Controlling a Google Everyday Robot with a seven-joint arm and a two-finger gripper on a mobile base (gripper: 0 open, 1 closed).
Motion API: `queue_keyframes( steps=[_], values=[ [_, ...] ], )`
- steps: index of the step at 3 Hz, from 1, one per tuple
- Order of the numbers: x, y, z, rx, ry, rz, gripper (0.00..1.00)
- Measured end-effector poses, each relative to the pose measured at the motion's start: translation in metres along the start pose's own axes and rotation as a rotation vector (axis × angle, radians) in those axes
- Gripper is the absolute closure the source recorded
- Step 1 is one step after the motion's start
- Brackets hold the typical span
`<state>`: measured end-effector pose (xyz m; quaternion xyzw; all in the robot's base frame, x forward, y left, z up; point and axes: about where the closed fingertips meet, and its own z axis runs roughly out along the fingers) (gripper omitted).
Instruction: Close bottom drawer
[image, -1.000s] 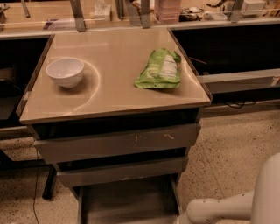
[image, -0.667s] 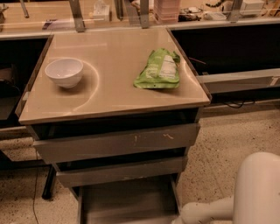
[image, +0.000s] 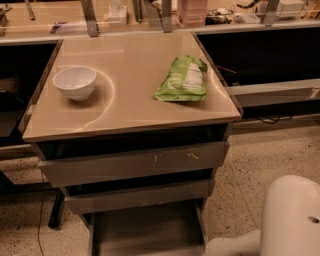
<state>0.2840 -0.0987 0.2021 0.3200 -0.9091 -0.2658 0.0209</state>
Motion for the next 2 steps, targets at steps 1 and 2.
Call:
queue_keyframes(
  steps=[1,2],
  values=[
    [-0.005,-0.015,0.013,0.045,-0.029,0.033,1.0],
    [-0.022,-0.032,0.024,0.094,-0.076,0.041,1.0]
  ],
)
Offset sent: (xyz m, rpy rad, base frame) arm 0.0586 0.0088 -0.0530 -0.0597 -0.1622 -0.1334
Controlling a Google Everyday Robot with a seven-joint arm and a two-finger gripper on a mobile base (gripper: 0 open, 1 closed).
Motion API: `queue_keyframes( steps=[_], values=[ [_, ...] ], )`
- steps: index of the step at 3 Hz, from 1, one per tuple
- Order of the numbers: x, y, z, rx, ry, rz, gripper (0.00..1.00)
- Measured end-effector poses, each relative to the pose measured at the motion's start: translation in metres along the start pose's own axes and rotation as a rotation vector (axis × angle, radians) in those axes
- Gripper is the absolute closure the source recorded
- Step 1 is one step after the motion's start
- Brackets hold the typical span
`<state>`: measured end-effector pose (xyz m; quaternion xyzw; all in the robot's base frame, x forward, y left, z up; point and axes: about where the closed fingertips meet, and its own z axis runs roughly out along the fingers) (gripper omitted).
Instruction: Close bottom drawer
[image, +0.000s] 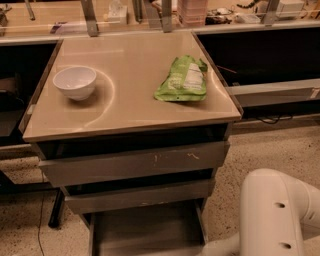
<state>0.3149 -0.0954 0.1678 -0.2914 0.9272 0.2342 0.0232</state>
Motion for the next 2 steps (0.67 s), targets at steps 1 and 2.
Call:
queue_keyframes(
  steps=[1,2],
  values=[
    [-0.0266,-0.0296,0.0021,0.058,-0.063,0.01,1.0],
    [-0.0253,-0.0284,0.0039,0.052,-0.062,0.016,1.0]
  ],
)
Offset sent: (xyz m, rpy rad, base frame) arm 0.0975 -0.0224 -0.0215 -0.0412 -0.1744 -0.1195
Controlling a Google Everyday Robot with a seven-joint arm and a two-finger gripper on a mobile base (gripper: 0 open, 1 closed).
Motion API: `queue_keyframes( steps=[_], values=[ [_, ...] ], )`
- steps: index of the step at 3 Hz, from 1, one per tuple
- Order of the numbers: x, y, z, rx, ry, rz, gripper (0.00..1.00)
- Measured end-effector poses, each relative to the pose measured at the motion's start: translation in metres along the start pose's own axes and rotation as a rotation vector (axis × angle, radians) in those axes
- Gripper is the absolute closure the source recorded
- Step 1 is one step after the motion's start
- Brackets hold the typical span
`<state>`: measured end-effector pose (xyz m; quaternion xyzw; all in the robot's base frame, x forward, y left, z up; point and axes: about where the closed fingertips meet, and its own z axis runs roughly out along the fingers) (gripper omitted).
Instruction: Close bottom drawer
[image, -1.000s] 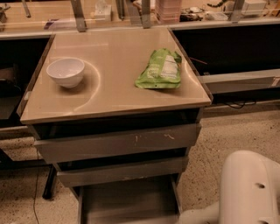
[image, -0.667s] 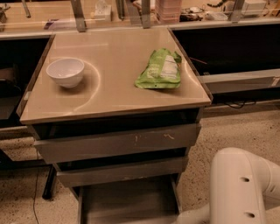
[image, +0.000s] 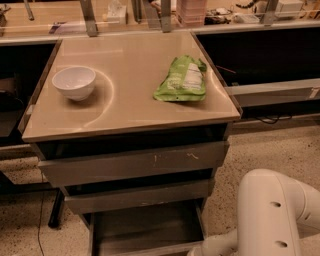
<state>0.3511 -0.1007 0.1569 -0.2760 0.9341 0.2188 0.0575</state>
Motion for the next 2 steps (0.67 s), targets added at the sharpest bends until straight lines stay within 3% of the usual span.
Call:
queue_keyframes(
  steps=[2],
  values=[
    [-0.03,-0.033,0.005,0.046,-0.163,0.099,1.0]
  ],
)
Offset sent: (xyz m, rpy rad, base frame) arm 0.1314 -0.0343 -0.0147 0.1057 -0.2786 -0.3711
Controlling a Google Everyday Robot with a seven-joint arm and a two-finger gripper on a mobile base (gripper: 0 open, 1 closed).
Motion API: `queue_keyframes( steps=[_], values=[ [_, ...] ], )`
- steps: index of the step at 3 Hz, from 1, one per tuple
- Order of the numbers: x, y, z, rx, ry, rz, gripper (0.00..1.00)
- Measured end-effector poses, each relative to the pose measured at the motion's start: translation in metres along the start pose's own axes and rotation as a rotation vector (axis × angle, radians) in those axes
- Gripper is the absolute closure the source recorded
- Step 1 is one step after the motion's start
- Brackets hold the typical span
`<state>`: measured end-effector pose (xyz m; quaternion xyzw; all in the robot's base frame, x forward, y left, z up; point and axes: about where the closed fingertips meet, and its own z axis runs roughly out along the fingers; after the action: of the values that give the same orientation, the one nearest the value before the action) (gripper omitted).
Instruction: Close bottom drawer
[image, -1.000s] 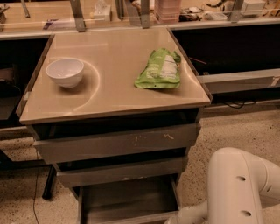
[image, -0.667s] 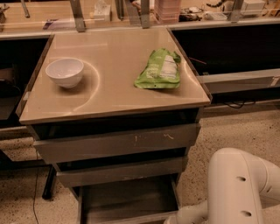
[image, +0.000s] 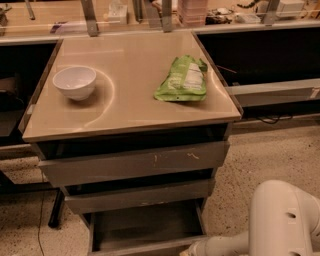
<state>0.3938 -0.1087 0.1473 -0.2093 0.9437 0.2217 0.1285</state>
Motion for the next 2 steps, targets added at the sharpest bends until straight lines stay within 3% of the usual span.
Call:
queue_keyframes(
  steps=[1,2],
  values=[
    [-0.031,-0.024,0.005,0.037,-0.083,0.015,1.0],
    [-0.041,-0.033,0.003,0.055,-0.113,0.015,1.0]
  ],
)
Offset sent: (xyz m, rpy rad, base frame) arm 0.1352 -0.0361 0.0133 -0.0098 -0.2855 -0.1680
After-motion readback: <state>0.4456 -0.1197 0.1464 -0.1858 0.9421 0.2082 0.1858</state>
